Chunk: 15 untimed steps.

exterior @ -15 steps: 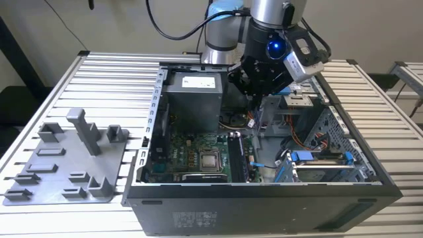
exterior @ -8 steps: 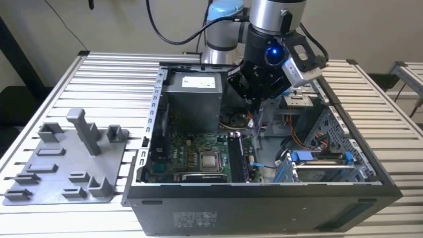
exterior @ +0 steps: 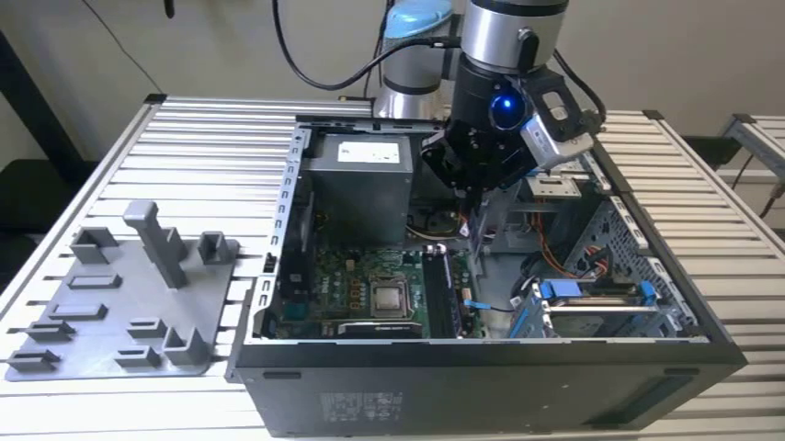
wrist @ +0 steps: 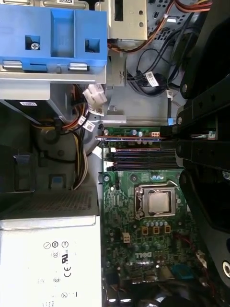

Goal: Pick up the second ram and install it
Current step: 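Insert the second ram into the second slot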

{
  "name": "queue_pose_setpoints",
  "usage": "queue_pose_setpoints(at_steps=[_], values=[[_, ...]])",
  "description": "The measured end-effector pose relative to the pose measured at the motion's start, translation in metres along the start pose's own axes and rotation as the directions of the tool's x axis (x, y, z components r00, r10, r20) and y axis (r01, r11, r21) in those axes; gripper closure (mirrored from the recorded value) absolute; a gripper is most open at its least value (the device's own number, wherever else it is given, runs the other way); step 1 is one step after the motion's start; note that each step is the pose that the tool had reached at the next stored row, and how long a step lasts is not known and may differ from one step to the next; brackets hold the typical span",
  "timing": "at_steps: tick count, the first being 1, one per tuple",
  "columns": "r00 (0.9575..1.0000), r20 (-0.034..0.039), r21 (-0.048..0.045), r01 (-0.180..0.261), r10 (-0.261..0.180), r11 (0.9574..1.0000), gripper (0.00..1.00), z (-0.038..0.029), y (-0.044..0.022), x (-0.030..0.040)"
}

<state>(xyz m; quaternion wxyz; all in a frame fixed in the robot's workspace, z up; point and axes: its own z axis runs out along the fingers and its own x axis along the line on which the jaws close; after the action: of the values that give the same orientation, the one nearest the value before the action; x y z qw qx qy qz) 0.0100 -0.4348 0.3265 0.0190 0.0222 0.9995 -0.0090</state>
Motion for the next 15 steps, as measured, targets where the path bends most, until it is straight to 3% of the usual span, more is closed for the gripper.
queue_pose_setpoints(at_steps=[4, 8, 15], values=[[1.0000, -0.0019, 0.0051, 0.000, 0.000, 1.0000, 0.86, 0.0031, 0.0001, 0.0000], [0.9999, -0.0134, 0.0096, 0.001, 0.000, 1.0000, 0.86, 0.0062, 0.0002, -0.0005], [0.9999, -0.0144, 0.0101, 0.001, -0.001, 0.9999, 0.86, 0.0181, 0.0003, -0.0002]])
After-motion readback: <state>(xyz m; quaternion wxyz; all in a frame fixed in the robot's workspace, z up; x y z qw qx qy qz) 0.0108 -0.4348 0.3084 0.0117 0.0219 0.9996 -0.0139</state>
